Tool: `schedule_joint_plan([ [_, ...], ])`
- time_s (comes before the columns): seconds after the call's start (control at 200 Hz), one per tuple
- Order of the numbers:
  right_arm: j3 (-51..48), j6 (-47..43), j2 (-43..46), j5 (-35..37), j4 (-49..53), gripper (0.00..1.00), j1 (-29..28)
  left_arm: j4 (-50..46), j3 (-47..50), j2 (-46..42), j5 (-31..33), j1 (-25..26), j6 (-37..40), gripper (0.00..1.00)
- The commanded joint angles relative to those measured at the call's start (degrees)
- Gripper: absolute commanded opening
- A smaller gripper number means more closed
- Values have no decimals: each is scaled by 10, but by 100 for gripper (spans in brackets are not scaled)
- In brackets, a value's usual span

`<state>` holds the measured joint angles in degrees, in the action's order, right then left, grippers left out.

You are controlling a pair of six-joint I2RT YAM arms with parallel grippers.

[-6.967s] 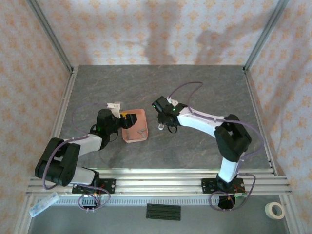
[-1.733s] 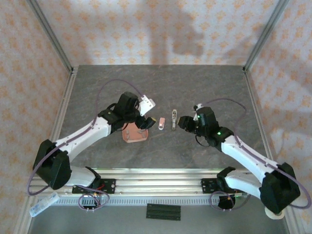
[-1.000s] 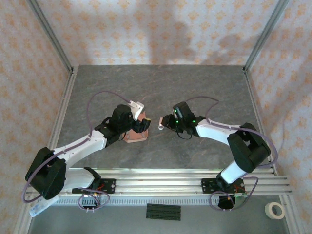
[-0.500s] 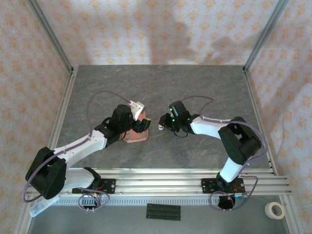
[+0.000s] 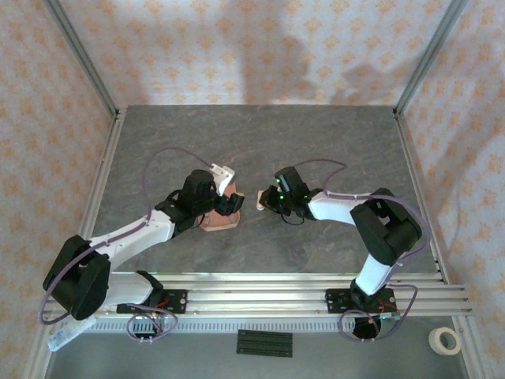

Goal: Load the staples into the stapler

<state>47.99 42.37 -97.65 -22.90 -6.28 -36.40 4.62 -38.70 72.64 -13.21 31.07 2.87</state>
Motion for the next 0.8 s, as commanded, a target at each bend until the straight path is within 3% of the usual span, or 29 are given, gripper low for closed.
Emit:
schedule_joint_plan([
  [0.0,-21,-14,-8,43,82,18,-4,11,-16,-1,-6,-4,7,75],
  [0.32,26,-55,54,36,91,35,-4,6,-42,9,-26,-4,-15,76],
  [0.796,12,-85,132,53,102,38,2,-55,-136,67,-64,-4,-22,79],
])
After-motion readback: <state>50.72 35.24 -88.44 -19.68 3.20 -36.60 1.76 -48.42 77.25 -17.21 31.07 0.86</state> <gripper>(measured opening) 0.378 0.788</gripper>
